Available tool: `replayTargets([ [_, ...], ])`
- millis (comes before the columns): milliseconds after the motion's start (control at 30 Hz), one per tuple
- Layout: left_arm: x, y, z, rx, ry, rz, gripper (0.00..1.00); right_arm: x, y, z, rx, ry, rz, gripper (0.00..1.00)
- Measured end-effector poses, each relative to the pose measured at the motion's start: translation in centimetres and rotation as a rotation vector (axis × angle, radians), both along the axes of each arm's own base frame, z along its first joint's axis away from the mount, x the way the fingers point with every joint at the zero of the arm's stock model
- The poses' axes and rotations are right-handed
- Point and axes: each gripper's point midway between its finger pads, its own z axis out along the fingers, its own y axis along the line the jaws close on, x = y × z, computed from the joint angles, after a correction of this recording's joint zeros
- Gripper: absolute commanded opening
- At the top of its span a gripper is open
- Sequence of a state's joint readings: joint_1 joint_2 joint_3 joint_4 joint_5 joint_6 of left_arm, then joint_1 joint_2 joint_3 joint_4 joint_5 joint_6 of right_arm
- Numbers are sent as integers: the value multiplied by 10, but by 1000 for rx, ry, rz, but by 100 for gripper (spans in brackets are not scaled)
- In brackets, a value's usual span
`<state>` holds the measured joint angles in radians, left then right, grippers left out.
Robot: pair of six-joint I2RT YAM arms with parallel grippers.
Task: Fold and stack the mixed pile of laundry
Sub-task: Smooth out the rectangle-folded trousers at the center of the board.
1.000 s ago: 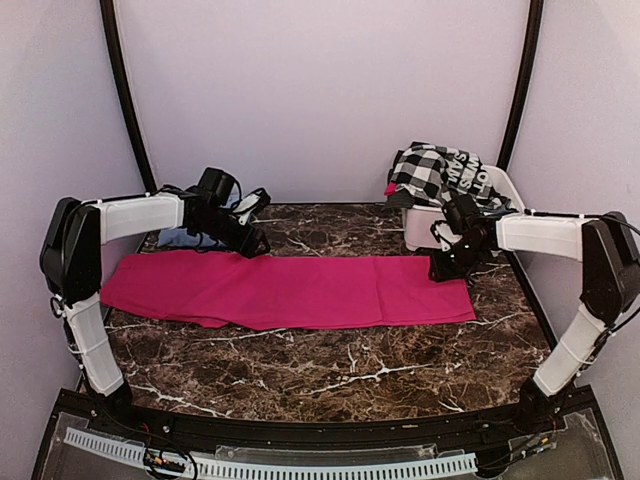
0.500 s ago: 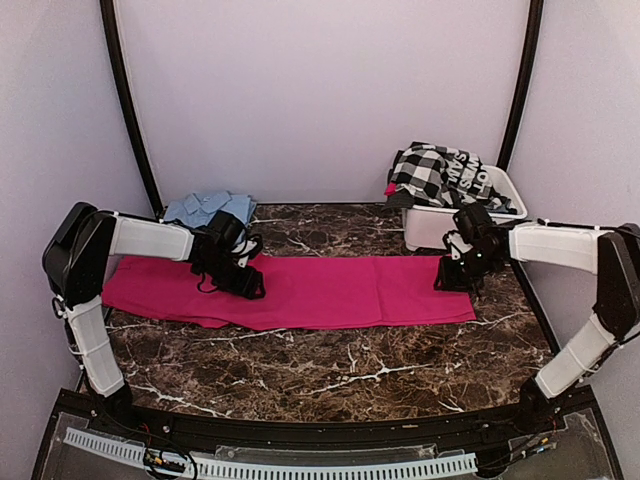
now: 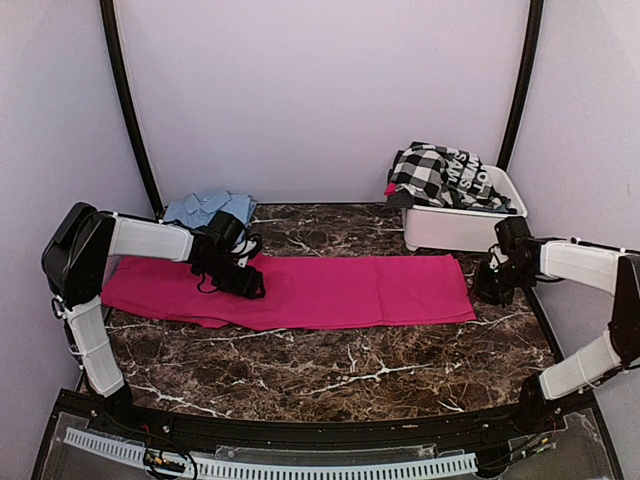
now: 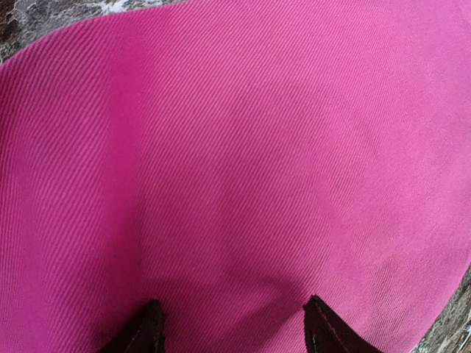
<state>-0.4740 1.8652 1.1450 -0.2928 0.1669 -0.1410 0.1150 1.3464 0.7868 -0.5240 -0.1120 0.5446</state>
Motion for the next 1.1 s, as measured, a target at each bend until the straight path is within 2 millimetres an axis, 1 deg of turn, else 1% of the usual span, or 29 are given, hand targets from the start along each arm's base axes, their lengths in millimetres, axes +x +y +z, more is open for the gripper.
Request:
replayTargets([
  [167,0,0,0,0,0,-2,63,-4,-8,-23,20,57,-38,21],
  [467,-1,-1,0,0,0,-2,64,-1,-3,-46,45,109,-25,17],
  [567,0,0,0,0,0,-2,64,1,-2,-45,49,99,-18,12],
  [633,0,0,0,0,0,-3,64,3,-2,-46,53,96,-15,4],
  [667,0,0,0,0,0,-2,64,3,-1,-45,55,94,-14,0],
  [867,-1,0,0,1,0,-3,64,2,0,-41,64,85,-9,0],
  [933,0,0,0,1,0,-2,64,2,0,-32,66,66,-9,0],
  [1100,-1,0,0,4,2,-2,64,-3,-2,3,65,-22,-13,0],
])
